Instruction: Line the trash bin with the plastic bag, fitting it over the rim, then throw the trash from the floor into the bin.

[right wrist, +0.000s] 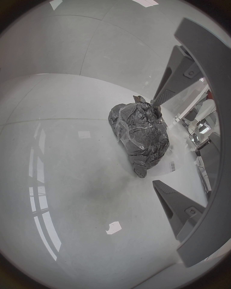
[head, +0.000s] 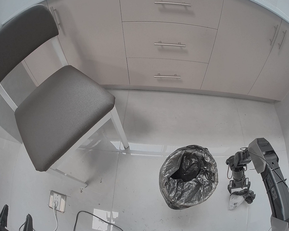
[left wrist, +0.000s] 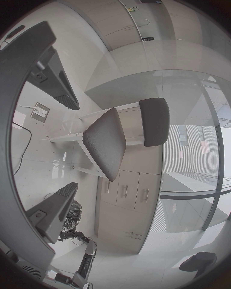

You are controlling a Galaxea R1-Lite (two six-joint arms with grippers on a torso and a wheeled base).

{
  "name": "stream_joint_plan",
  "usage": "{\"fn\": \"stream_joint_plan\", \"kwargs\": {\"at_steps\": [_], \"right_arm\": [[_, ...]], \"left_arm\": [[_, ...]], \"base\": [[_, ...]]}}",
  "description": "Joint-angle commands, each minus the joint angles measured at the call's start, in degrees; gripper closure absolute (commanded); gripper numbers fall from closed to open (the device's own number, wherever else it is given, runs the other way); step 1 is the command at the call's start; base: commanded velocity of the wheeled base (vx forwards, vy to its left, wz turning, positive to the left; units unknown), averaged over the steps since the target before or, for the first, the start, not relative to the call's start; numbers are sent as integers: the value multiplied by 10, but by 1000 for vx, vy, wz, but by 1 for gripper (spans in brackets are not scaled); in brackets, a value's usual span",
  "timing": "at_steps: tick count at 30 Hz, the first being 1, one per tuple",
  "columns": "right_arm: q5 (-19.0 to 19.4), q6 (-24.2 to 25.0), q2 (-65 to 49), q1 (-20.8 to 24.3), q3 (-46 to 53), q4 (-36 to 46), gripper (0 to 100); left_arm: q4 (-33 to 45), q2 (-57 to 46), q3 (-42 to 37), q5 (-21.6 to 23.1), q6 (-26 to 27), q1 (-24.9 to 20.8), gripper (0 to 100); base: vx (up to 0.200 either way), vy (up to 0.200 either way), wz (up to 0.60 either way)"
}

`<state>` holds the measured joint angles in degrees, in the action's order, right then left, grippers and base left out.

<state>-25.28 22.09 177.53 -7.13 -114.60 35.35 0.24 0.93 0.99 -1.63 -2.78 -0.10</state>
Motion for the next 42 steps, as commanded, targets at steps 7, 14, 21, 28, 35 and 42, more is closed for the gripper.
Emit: {"fn": "stream_joint_plan", "kwargs": {"at_steps": [7,14,21,28,35,42], "right_arm": [[16,14,1,7,0,38,0],[16,17,1,5,0,37,0],[16,19,1,5,0,38,0],[20,27,1,5,0,34,0],[29,27,1,11,0,32,0],[29,46,1,13,0,0,0]], "left_arm": [[0,-8,-8,0,1,0,0],[0,-8,-8,-1,1,0,0],[-1,-8,-9,-1,0,0,0],[0,-8,-9,-1,1,0,0],[0,-8,-8,0,1,0,0],[-1,-8,-8,0,-1,0,0]], "base": [[0,0,0],[0,0,0],[0,0,0],[-143,0,0],[-200,0,0],[-86,0,0]]}}
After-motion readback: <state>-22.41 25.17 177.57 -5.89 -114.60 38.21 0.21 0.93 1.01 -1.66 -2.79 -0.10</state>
